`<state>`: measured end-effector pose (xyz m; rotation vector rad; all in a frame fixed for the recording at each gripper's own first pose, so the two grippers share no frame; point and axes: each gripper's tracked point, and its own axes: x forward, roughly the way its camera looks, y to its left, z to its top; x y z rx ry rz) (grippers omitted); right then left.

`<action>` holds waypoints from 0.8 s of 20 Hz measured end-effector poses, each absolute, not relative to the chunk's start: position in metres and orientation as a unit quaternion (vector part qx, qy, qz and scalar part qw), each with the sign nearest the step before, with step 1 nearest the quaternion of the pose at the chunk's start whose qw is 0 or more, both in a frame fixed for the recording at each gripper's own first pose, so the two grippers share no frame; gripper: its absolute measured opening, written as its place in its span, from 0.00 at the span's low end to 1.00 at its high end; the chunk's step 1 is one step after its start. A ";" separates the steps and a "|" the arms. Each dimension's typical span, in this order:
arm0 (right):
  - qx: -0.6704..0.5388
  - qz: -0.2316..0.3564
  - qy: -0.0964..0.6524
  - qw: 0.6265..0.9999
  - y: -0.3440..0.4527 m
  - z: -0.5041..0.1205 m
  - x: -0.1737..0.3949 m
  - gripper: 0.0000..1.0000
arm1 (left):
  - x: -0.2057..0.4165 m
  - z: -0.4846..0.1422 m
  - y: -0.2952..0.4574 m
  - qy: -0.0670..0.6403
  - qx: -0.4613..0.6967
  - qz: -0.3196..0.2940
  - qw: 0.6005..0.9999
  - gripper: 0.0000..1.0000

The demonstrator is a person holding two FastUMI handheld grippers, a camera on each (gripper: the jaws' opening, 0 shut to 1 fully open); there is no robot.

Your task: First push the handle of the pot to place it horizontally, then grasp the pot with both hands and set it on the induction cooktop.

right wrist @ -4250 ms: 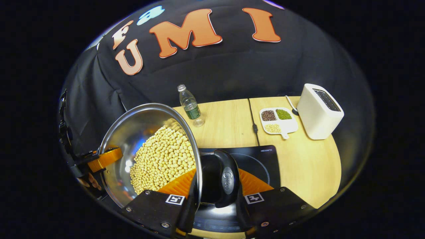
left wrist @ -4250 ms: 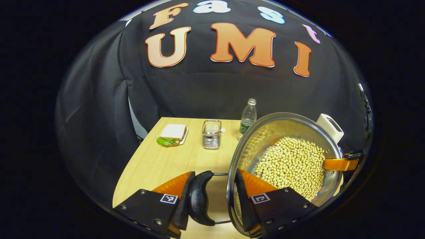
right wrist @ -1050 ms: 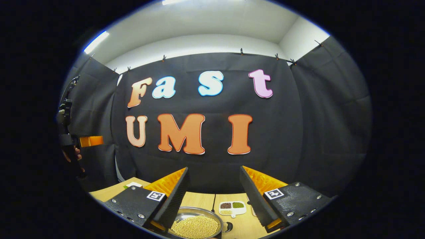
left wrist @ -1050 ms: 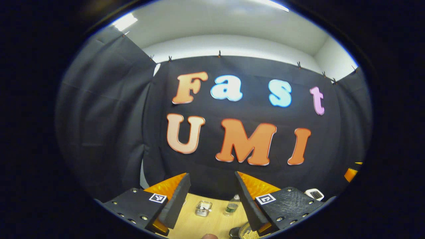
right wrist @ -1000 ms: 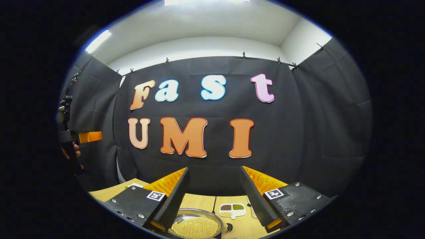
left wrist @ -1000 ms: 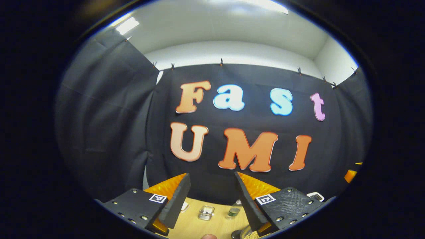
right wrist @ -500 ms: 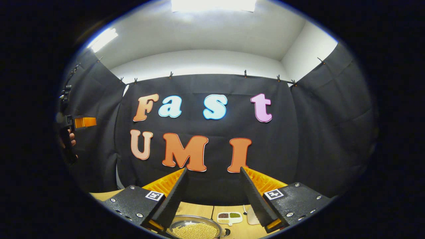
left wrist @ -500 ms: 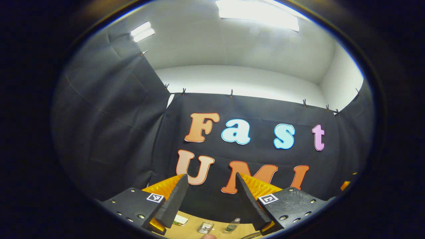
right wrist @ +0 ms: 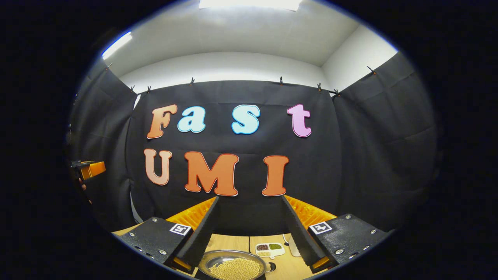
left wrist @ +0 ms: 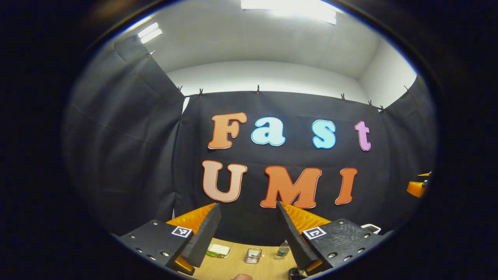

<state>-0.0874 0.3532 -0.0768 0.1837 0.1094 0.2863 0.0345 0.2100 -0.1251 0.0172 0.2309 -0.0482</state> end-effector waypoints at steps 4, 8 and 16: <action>0.059 0.143 0.052 0.987 0.368 -0.070 -0.090 0.97 | 0.035 -0.136 0.244 0.127 0.002 -0.009 0.992 0.85; 0.063 0.156 0.043 0.985 0.372 -0.058 -0.097 0.95 | 0.029 -0.139 0.259 0.136 0.000 0.008 0.991 0.85; 0.070 0.192 0.006 0.979 0.355 -0.043 -0.084 0.95 | 0.004 -0.107 0.244 0.105 0.011 0.049 0.993 0.87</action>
